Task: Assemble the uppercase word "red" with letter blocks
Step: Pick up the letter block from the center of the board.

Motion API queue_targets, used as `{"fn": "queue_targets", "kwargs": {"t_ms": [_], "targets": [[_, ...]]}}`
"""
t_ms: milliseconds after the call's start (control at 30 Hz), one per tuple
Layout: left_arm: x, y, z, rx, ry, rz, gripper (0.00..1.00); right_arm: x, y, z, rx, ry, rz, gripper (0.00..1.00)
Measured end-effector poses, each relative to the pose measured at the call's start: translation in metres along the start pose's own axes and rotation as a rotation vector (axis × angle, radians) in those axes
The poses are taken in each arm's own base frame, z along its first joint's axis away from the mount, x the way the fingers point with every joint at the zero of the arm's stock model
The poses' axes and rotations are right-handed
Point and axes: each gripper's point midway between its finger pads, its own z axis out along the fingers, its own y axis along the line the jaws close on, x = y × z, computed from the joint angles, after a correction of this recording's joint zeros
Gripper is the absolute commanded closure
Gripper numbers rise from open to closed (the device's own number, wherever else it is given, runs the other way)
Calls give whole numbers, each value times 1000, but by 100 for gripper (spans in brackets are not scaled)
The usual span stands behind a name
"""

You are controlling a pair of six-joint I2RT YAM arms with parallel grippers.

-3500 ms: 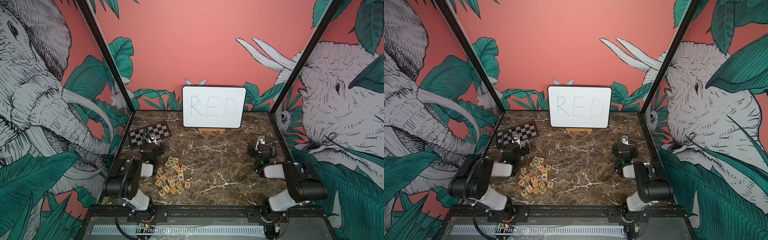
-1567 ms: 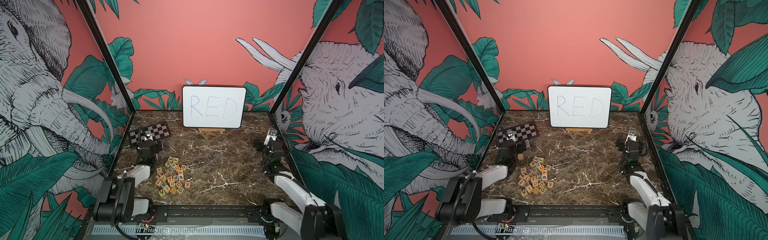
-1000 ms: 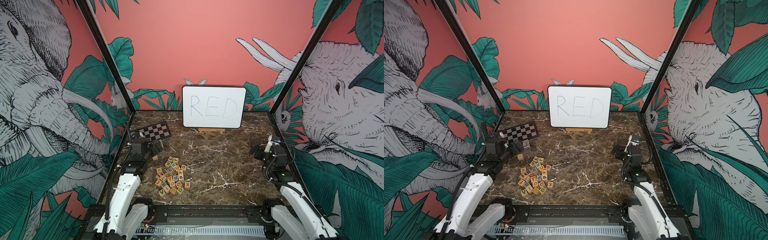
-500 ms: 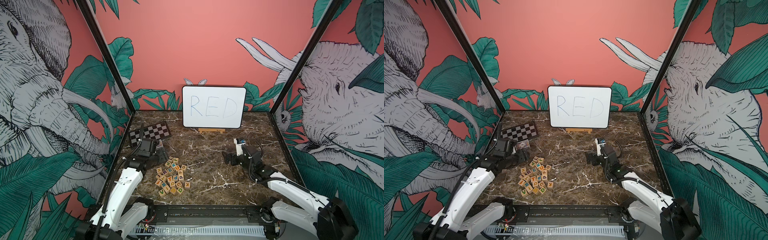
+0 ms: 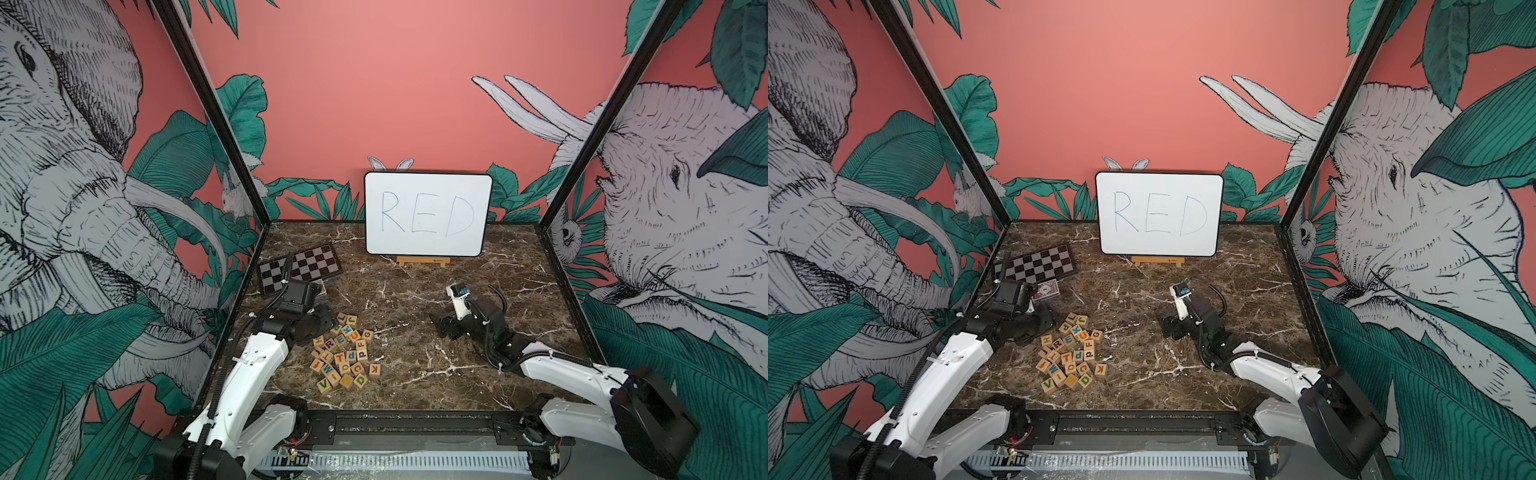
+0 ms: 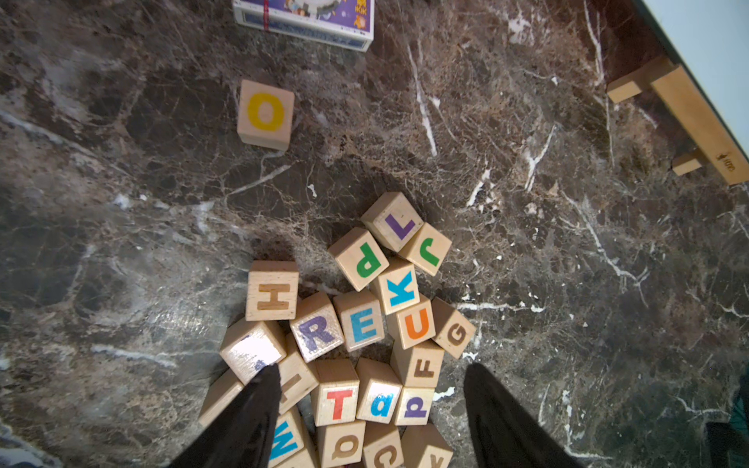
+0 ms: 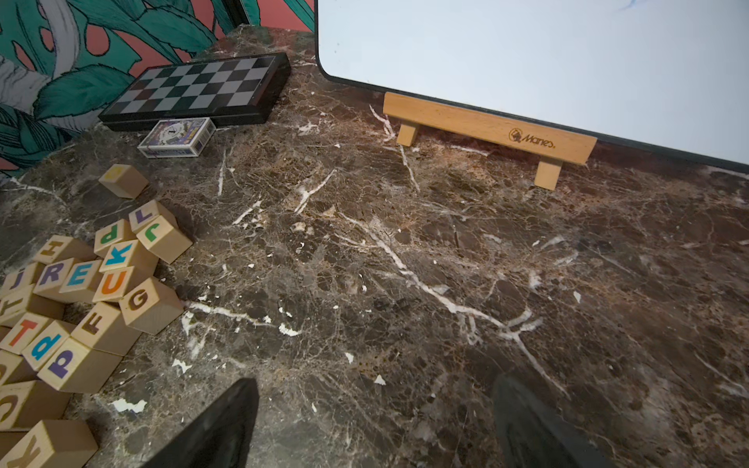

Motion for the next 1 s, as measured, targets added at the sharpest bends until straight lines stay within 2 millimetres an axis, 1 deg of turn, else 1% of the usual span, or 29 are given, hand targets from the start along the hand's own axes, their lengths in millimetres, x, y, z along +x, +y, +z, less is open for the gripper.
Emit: {"fn": "queue_targets", "kwargs": {"t_ms": [33, 133, 200, 233, 300, 400, 500, 600, 633, 733, 800, 867, 1000], "targets": [[3, 2, 1, -3, 7, -6, 35, 1, 0, 0, 1, 3, -1, 14], [11, 4, 1, 3, 23, -5, 40, 2, 1, 0, -8, 6, -1, 16], [15, 2, -1, 16, 21, 0, 46, 2, 3, 0, -18, 9, -2, 16], [17, 1, -1, 19, 21, 2, 47, 3, 4, 0, -20, 10, -3, 16], [20, -1, -2, 15, 23, 13, 53, 3, 5, 0, -24, 12, -5, 16], [27, 2, 2, -27, 38, 27, 54, 3, 6, 0, -26, 12, -4, 16], [34, 6, 9, -93, 51, 37, 59, 3, 6, 0, -26, 12, -4, 16], [37, 8, 15, -138, 48, 41, 59, 4, 6, 0, -27, 17, -4, 15], [37, 9, 17, -148, 48, 40, 59, 5, 6, 0, -27, 20, -4, 15], [35, 12, 23, -182, 41, 32, 67, 5, 6, -1, -28, 22, -4, 15], [33, 16, 26, -215, 36, 34, 67, 4, 6, -2, -28, 18, -4, 15], [31, 22, 28, -252, 24, 37, 65, 3, 6, -2, -29, 15, -4, 15], [29, 26, 32, -264, 4, 34, 65, 3, 6, -3, -29, 15, -4, 14]]}}
